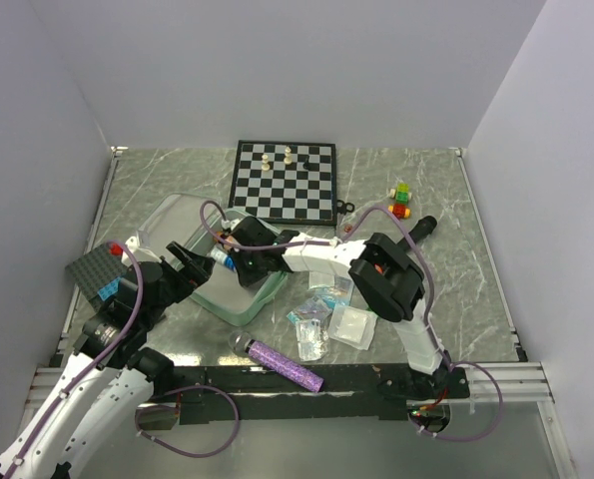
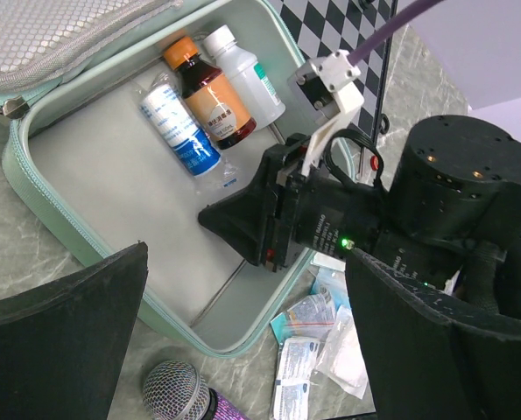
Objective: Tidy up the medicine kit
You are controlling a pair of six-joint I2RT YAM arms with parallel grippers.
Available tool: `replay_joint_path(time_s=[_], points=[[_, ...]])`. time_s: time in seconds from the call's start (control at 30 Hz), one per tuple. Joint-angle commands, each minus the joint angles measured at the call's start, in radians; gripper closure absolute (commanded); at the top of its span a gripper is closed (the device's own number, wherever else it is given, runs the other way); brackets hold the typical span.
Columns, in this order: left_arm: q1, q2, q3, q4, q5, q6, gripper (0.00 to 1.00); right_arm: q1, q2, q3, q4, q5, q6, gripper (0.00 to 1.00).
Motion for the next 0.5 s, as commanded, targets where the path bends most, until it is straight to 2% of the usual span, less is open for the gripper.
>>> replay_joint_path(time_s=[0.0, 0.37, 0.47], points=[[-0.002, -0.006, 0.011, 0.015, 0.001, -0.001, 0.01, -0.004, 0.026, 0.075, 0.023, 0.019, 0.039, 0.76], [-0.002, 0.002, 0.011, 0.015, 0.001, 0.001, 0.01, -0.027, 0.112, 0.217, -0.019, 0.082, 0.052, 0.76], [-0.001, 0.003, 0.014, 0.013, 0.001, 0.002, 0.01, -0.028, 0.095, 0.196, -0.006, 0.076, 0.043, 0.76]])
